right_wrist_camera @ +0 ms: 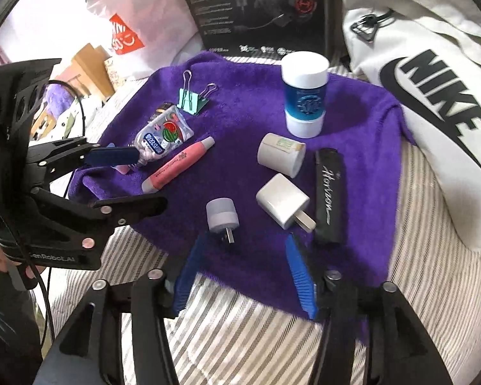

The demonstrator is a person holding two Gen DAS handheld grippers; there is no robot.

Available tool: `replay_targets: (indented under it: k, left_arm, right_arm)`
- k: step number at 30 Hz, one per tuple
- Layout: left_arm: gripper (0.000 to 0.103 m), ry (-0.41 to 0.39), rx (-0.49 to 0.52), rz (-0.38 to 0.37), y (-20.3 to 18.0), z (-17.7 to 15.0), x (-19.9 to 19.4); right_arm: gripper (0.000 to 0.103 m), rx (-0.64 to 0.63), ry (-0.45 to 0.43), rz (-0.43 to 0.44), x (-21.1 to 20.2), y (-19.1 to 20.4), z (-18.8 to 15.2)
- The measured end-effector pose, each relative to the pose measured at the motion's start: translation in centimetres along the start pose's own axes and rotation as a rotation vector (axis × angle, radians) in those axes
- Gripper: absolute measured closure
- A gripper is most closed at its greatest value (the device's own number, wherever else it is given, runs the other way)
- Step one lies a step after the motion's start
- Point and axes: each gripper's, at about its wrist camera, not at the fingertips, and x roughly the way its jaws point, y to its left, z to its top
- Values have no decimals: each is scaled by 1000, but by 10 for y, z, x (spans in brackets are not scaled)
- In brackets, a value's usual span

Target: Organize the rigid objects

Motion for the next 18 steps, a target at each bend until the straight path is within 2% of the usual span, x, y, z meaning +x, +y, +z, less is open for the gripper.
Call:
replay_targets:
  k: [3, 6, 8, 10, 14, 15, 18]
  left_arm:
    - [9, -14, -7, 30, -2, -11, -14]
    - [2, -42, -27, 57, -2, -22, -30]
    - [0, -60, -47, 84, -1, -31, -41]
    - [0, -69, -73, 97, 0, -38, -50]
    - [0, -94, -124, 101, 2, -57, -74]
    - [0, -101, -134, 103, 3, -60, -80]
    - [0, -124, -152, 106, 2, -74, -98]
  right_arm:
    - [40, 11, -13, -34, -10, 4, -8]
    - [33, 9, -23, -100, -20, 12, -18]
    - [24, 18, -26, -132, -27, 18, -26]
    - [16, 30, -47, -162, -34, 22, -33]
    - [10, 75, -75, -229, -49, 30, -50]
    - [6, 95, -87, -244, -54, 32, -56]
    - [1, 152, -112, -252, -67, 36, -69]
